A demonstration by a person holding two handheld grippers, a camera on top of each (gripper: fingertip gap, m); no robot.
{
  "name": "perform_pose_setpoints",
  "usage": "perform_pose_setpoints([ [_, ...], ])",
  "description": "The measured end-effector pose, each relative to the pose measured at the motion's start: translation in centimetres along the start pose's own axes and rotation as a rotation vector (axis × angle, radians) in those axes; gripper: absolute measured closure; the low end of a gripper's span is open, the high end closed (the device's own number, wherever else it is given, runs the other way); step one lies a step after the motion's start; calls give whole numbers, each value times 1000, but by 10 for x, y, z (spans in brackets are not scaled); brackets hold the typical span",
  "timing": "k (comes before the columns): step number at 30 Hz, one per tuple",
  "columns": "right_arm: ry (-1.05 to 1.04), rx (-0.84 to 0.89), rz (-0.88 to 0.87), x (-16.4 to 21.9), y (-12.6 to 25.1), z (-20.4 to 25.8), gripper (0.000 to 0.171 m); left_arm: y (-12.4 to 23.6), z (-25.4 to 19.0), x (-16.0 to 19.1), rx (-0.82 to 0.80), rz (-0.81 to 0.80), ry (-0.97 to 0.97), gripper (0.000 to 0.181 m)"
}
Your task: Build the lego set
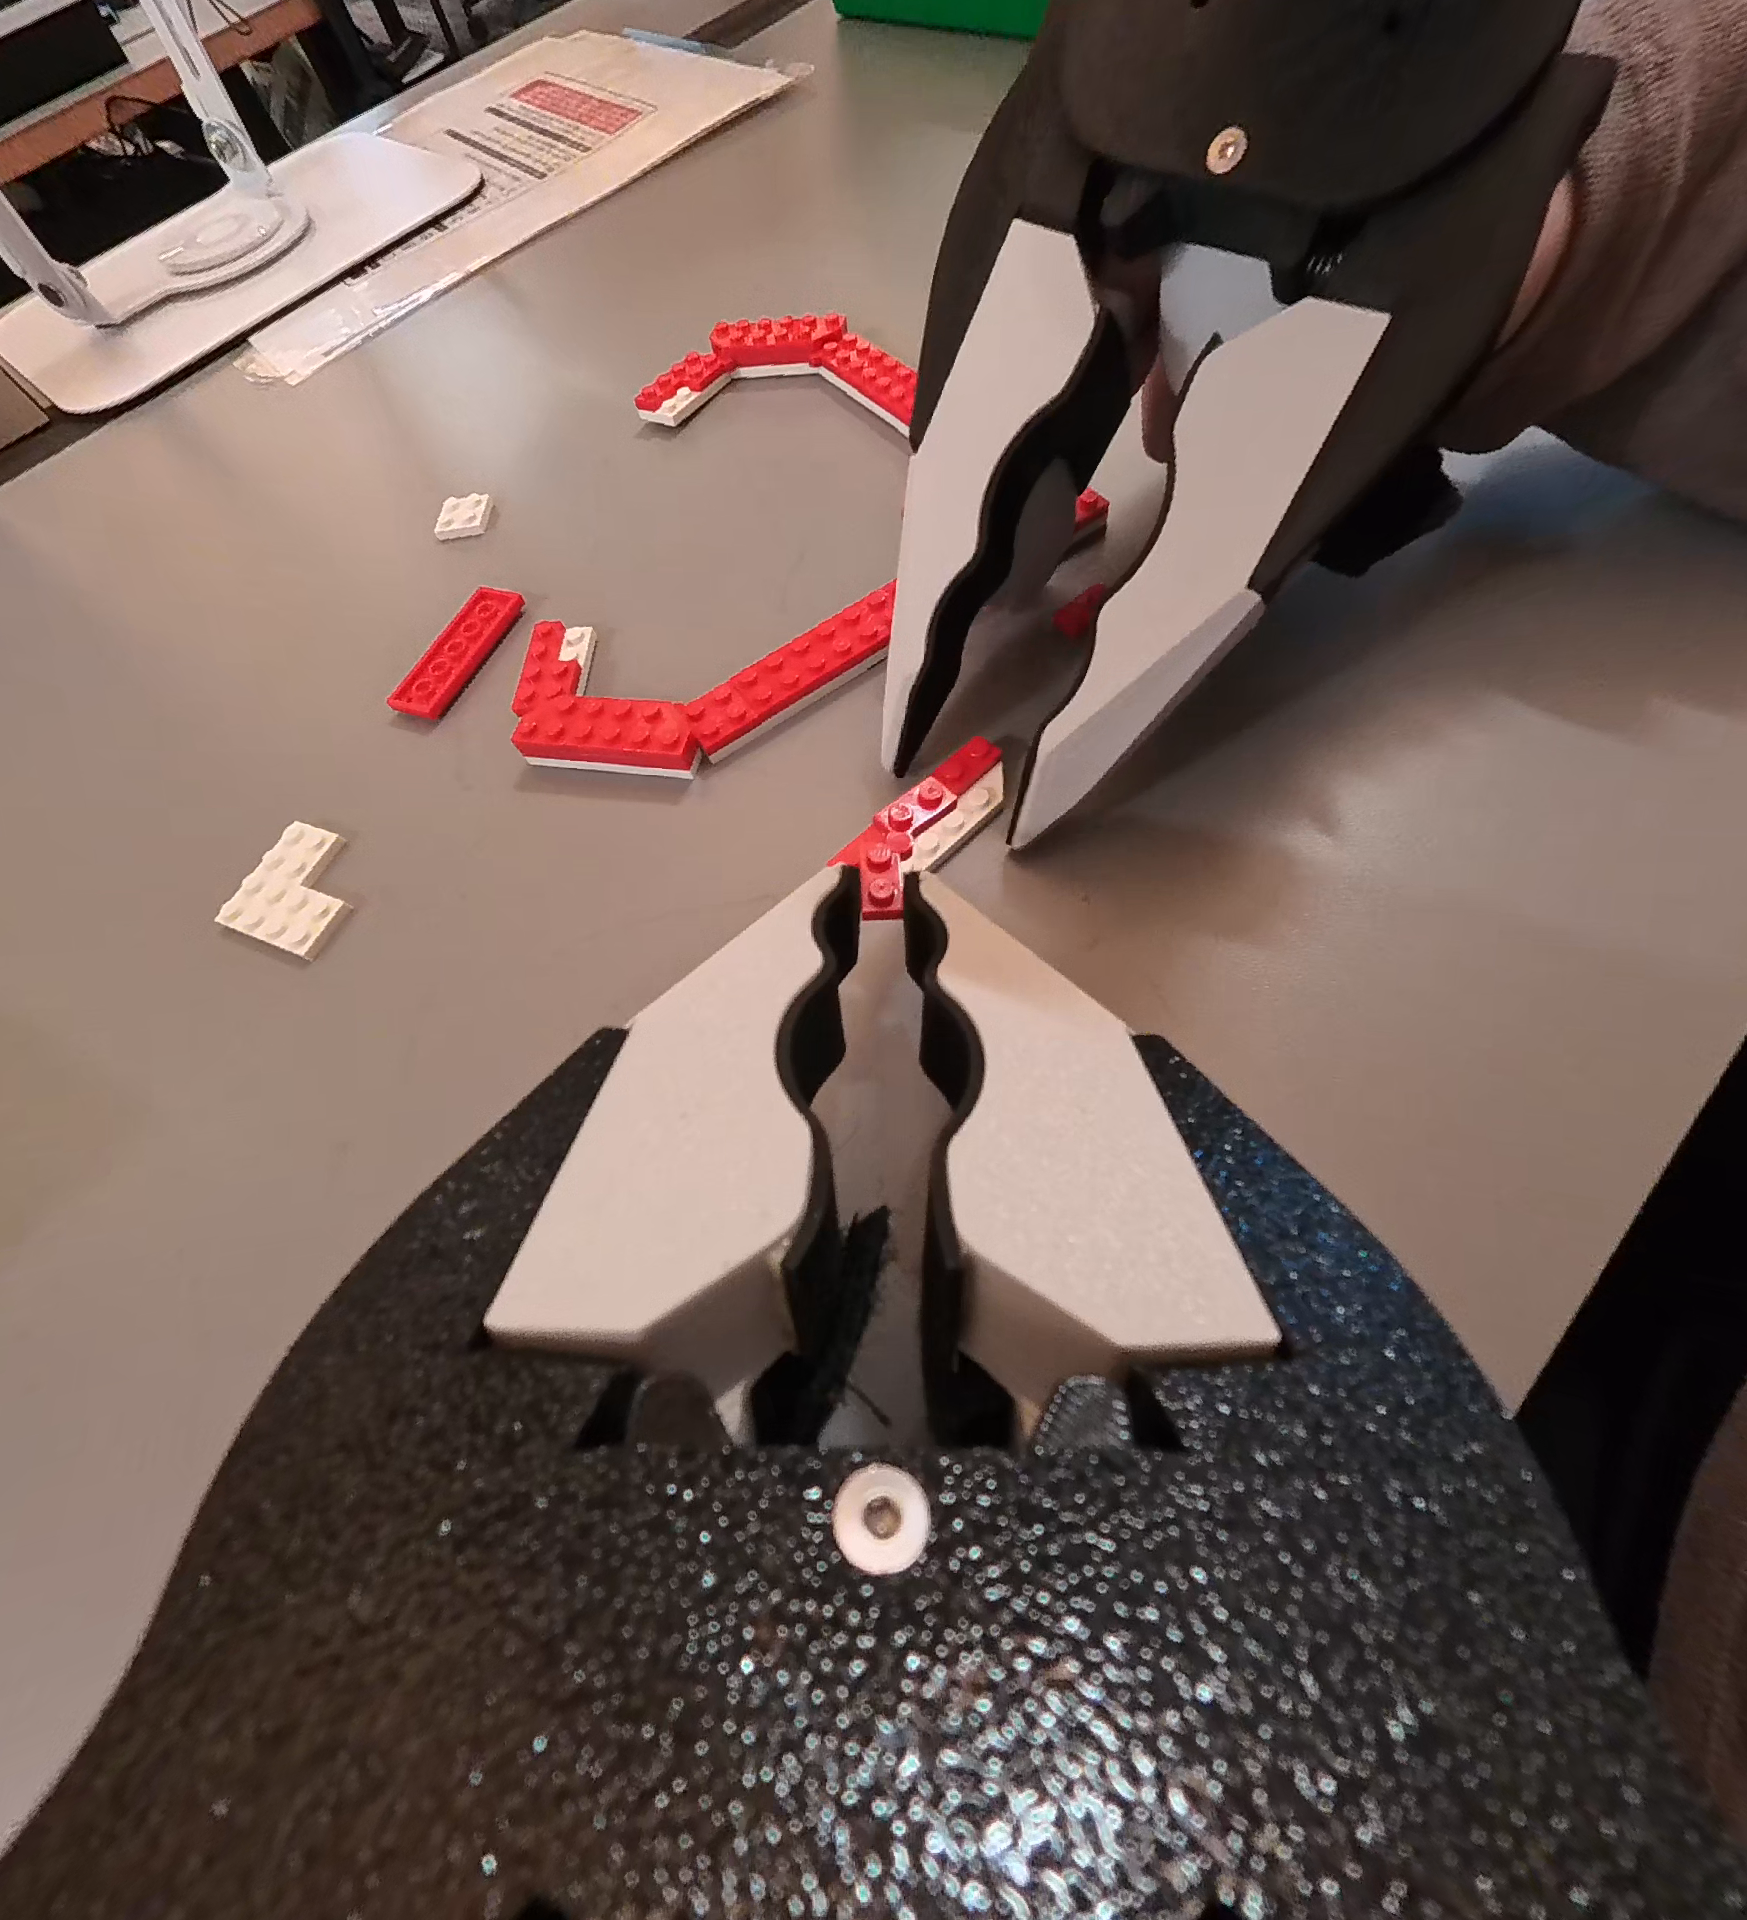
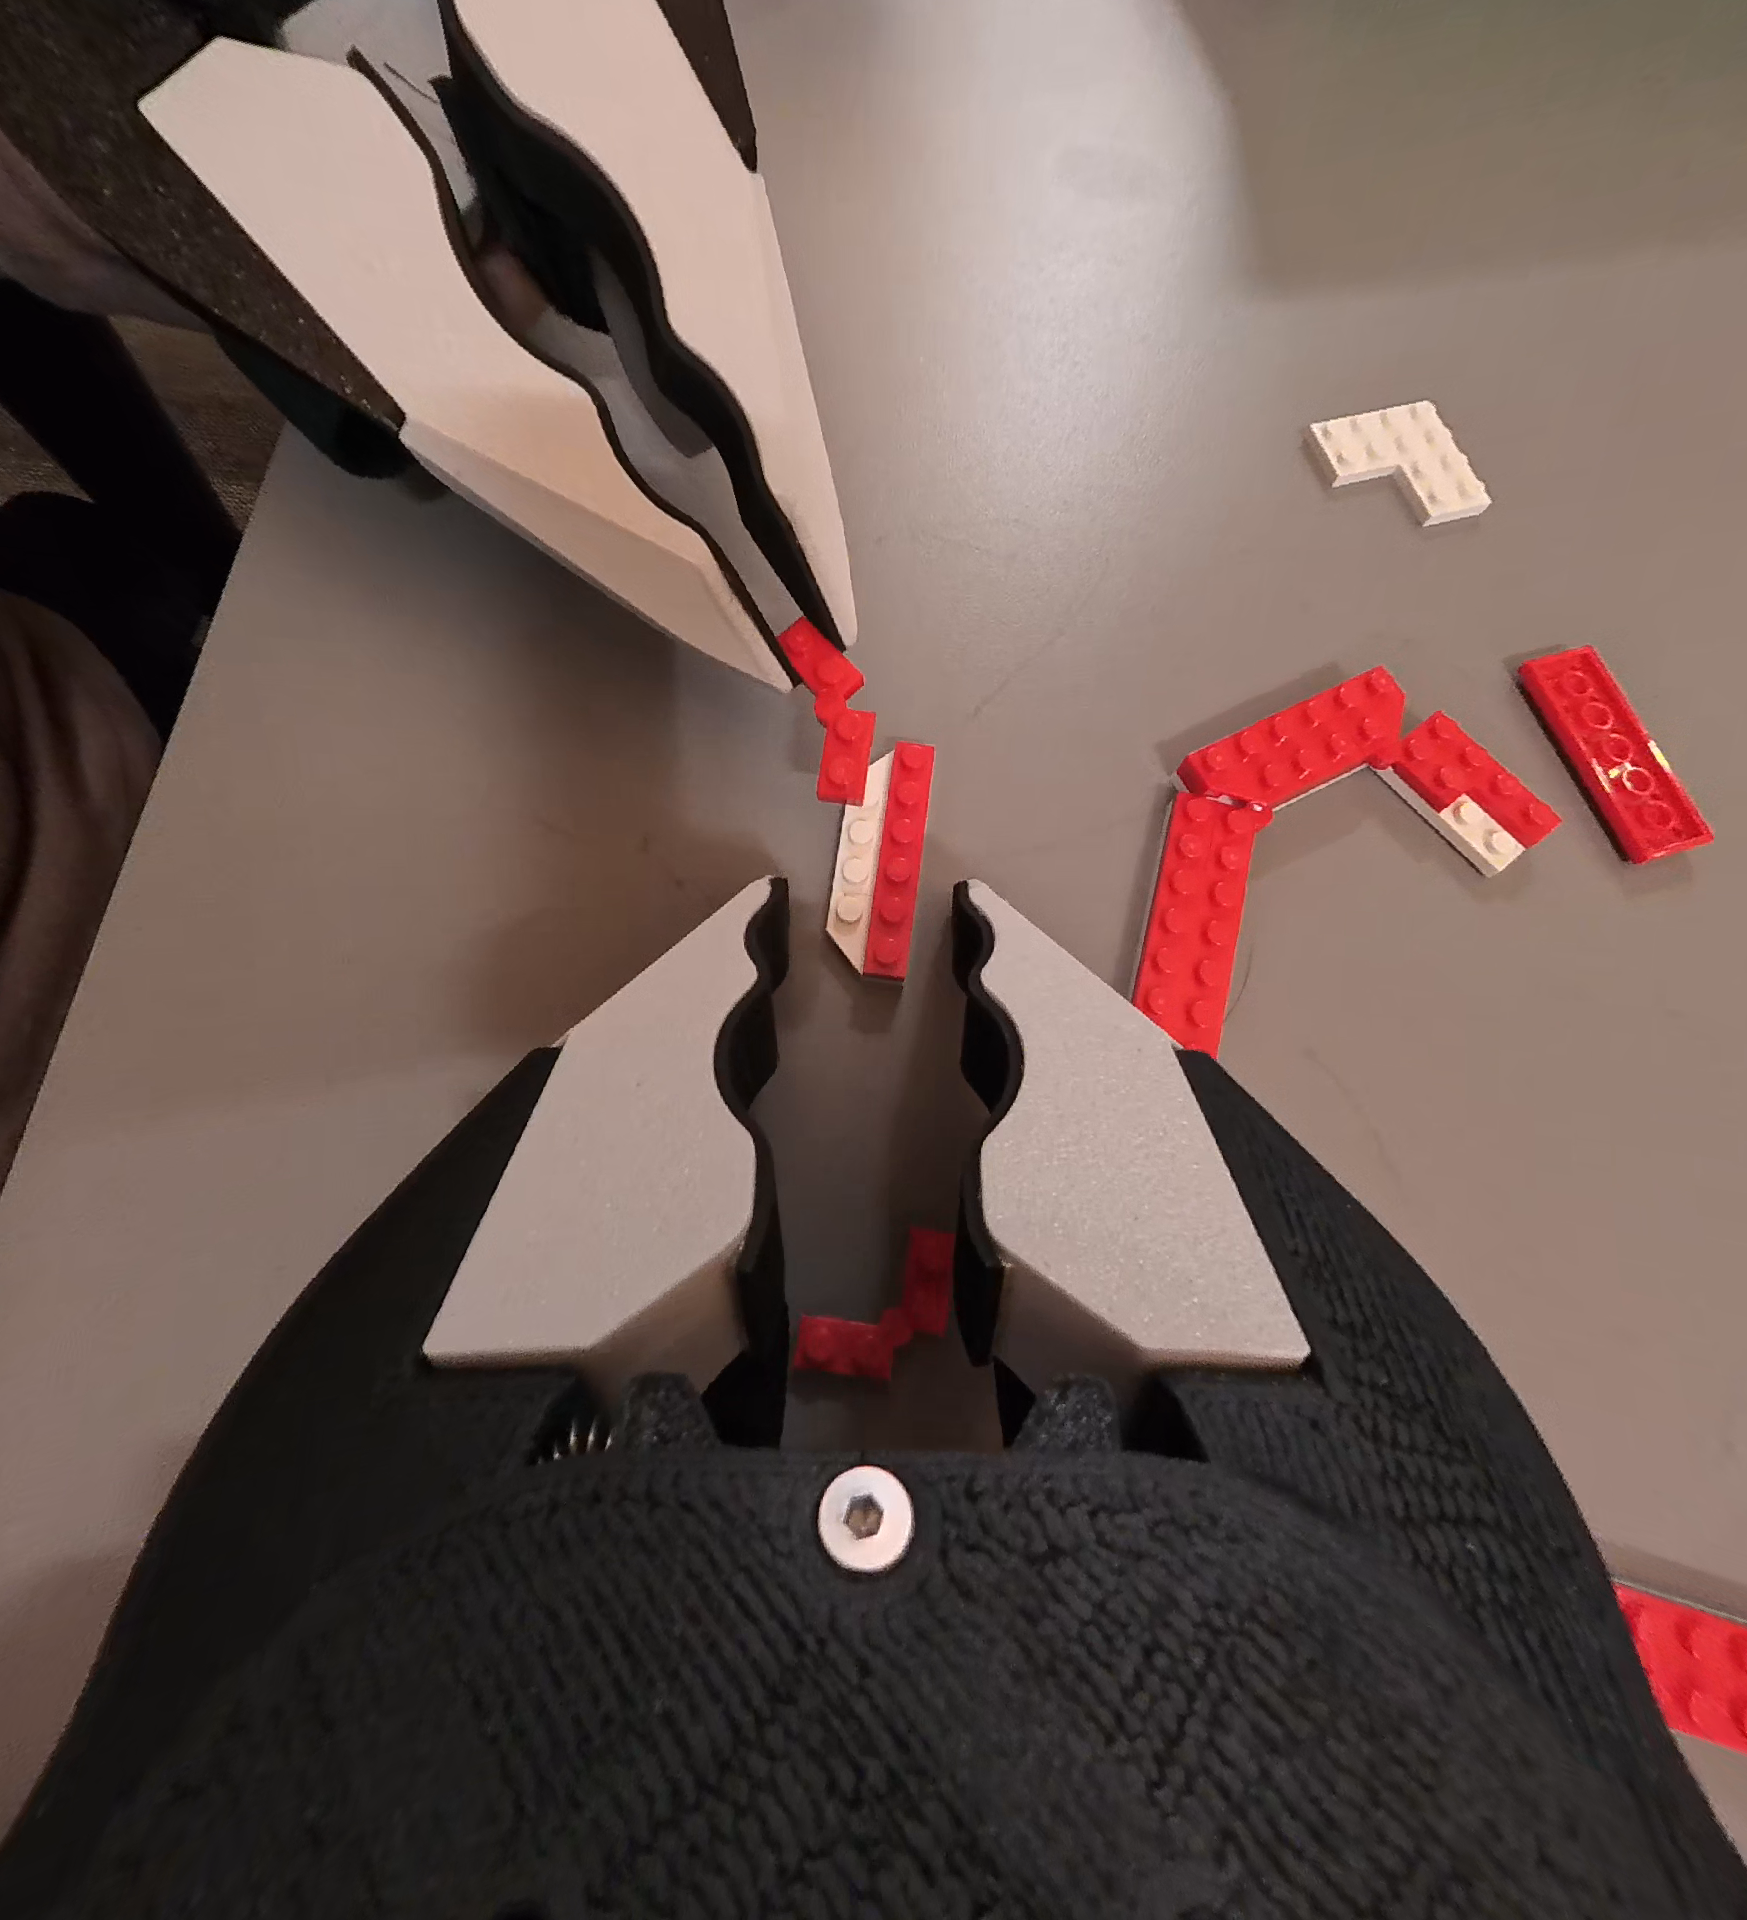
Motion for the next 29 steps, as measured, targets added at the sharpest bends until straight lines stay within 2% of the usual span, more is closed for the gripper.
perform_pose_setpoints([
  [17, -20, 8, 2, -1, -2, -1, 156, -5, 7, 9, -37, 71, 37, 175],
  [29, -78, 57, 8, -3, -6, -11, 156, 0, 14, 2, 1, 25, 162, 175],
])
Point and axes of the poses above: each gripper's, where its closed fingertips meet, y back along the fingers, x out of its underside, z = x × y across the jaws, the point moved 1 cm from there along y, back along the fingers, and after that the axes turned 12 degrees about y, right-handed, at the moved point
